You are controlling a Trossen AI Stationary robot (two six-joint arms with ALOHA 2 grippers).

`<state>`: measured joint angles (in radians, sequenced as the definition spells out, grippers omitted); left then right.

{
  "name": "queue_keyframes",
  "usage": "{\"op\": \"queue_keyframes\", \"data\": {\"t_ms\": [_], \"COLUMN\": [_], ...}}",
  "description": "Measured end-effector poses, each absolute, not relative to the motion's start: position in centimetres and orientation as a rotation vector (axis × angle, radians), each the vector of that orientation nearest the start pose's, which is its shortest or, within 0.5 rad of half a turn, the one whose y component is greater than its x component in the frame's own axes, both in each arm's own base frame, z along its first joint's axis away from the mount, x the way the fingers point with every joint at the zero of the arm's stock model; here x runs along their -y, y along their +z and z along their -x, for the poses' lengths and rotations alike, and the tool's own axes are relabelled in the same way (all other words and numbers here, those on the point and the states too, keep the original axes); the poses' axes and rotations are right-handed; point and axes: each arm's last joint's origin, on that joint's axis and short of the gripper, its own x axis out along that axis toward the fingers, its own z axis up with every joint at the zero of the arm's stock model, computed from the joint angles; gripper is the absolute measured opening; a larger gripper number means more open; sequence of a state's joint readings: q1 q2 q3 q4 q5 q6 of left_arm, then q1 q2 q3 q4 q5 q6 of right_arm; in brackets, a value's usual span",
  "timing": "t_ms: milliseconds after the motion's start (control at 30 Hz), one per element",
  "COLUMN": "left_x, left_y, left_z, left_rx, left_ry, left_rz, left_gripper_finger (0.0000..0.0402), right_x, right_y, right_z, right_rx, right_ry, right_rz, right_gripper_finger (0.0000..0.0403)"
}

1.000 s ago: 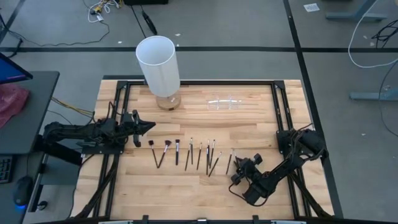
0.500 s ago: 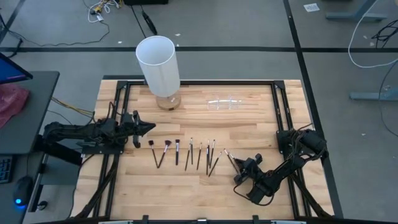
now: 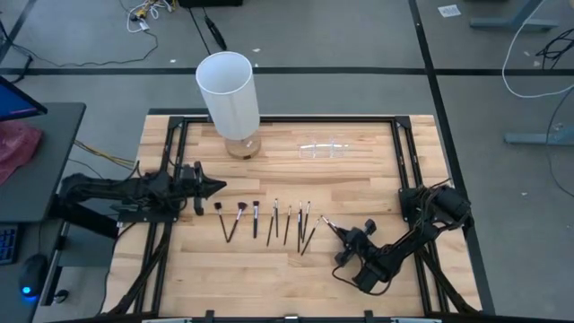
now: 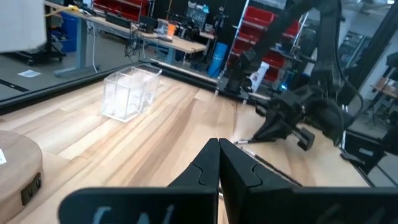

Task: Sort items
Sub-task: Put the eyeshadow brush into the transparent organizer

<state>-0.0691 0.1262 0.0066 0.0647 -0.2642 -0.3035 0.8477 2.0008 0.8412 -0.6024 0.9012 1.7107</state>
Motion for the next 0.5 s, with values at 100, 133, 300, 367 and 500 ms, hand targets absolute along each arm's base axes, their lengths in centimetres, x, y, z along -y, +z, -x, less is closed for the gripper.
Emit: {"op": "queue_keyframes", "data": {"t_ms": [100, 133, 300, 367, 500], "left_x": [0.2, 0.3, 0.8, 1.0, 1.4], "left_y": [16.1, 16.1, 16.1, 16.1, 16.2], "left_z": [-10.6, -10.6, -10.7, -10.7, -10.7], "left_rx": [-0.039, -0.041, -0.052, -0.049, -0.045], "left_ry": [0.179, 0.17, 0.127, 0.109, 0.073], "left_rz": [0.283, 0.277, 0.261, 0.262, 0.251], "left_gripper_finger": [0.0005, 0.0005, 0.0005, 0.0005, 0.0005], "right_x": [-18.5, -18.5, -18.4, -18.3, -18.3], "right_y": [6.9, 7.2, 8.3, 8.6, 8.8], "right_z": [-19.3, -19.3, -19.2, -19.1, -19.0], "right_rx": [-0.685, -0.685, -0.737, -0.75, -0.738], "right_ry": [-0.817, -0.815, -0.805, -0.807, -0.813], "right_rz": [-0.225, -0.232, -0.25, -0.255, -0.255], "right_gripper_finger": [0.0008, 0.0008, 0.0002, 0.0002, 0.0002]}}
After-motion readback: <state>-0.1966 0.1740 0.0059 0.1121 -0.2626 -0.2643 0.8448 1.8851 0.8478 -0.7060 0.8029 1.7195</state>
